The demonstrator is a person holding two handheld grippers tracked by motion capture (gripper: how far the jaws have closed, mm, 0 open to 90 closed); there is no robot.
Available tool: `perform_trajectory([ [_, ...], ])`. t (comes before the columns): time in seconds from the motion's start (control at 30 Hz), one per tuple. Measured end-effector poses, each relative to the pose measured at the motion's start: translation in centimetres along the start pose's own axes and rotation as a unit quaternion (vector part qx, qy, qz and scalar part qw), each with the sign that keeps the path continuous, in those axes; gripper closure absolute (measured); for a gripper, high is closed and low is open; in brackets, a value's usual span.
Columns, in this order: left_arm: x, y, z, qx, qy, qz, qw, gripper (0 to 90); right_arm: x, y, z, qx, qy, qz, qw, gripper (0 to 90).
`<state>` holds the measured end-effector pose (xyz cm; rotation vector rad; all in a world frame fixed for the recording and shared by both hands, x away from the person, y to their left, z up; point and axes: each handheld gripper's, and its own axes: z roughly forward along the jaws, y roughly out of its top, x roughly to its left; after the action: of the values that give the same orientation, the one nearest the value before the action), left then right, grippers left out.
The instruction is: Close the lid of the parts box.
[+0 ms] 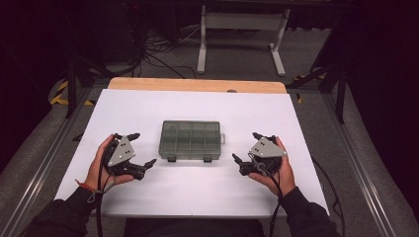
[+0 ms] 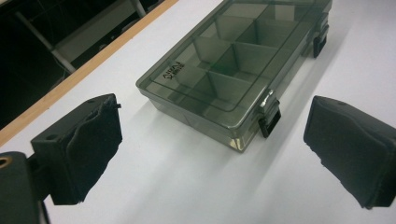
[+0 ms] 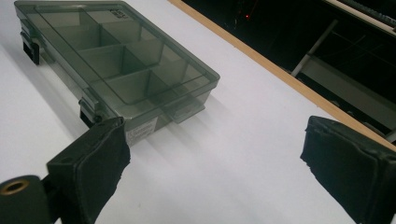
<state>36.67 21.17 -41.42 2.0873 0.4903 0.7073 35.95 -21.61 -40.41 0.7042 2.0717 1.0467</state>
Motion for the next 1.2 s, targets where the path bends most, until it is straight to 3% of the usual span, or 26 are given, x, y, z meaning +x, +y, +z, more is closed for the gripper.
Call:
perform_trajectory([
  [0.23, -0.5, -0.4, -0.7, -0.007, -0.008, -0.001, 0.9999, 4.7, -0.1, -0.8, -0.8, 0.001, -0.004, 0.004, 1.0000, 7.0],
  [0.47, -0.7, -1.2, -1.5, -0.010, -0.015, -0.014, 0.9997, 4.8, 0.0, -1.5, -1.5, 0.004, -0.013, 0.000, 0.9999, 6.9],
  [0.8, -1.3, -2.4, -2.0, -0.001, -0.021, -0.028, 0.9994, 4.7, 0.1, -2.4, -2.4, 0.012, -0.018, -0.003, 0.9998, 6.2],
  [1.0, -1.8, -3.2, -2.9, 0.004, -0.035, -0.037, 0.9987, 4.9, 0.6, -2.7, -2.8, 0.011, -0.013, -0.013, 0.9998, 5.9],
  [1.2, -2.0, -3.8, -3.9, 0.004, -0.034, -0.035, 0.9988, 4.8, 1.0, -3.3, -3.2, 0.017, -0.006, -0.013, 0.9998, 5.4],
])
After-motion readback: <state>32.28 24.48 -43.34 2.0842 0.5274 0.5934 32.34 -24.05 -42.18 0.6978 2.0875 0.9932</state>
